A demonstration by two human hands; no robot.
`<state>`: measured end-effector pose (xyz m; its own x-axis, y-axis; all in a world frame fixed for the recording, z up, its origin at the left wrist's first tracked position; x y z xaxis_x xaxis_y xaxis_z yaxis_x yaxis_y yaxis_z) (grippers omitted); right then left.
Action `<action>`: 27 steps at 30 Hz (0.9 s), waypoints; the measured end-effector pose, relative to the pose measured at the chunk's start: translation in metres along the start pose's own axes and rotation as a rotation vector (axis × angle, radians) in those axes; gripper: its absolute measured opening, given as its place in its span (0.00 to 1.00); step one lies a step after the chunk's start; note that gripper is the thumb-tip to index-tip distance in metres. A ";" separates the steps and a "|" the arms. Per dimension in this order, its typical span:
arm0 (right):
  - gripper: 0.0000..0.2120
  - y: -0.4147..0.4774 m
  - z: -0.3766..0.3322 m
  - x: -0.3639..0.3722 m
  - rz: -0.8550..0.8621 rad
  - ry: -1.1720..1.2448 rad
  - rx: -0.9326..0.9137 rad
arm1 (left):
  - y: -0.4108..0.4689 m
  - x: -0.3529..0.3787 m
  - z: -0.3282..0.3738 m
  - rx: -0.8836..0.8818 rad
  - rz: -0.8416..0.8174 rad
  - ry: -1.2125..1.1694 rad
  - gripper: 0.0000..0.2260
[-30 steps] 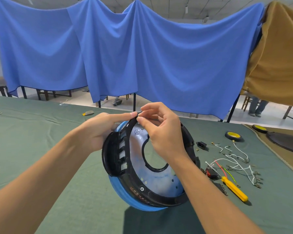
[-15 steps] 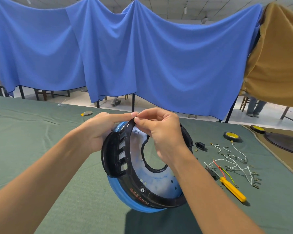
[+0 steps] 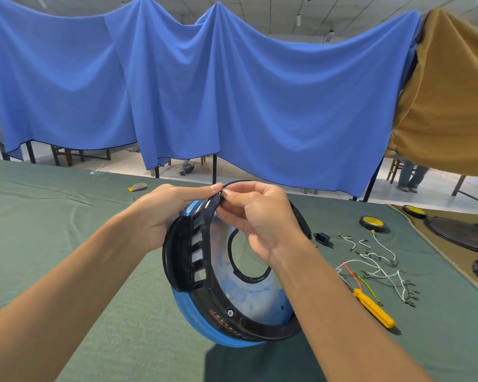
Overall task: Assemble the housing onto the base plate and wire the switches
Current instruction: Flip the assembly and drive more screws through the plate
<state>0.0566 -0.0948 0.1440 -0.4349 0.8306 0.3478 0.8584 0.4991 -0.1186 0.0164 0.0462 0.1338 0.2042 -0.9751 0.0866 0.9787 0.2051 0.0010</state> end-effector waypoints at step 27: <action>0.09 -0.010 -0.011 0.003 -0.160 0.168 -0.062 | -0.021 0.016 0.053 0.496 0.382 0.615 0.24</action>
<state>0.0497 -0.1001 0.1562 -0.5195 0.6869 0.5082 0.7996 0.6005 0.0058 -0.0017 0.0307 0.1884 0.6302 -0.6753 -0.3832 0.7497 0.4007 0.5268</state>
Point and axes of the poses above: each hand's wrist, its own y-axis towards the middle knuckle, its own x-axis out of the palm, z = x × y, the point moved 4 cm from there along y, towards the middle knuckle, and after that the axes turned 12 degrees about x, right-handed, at the moved point
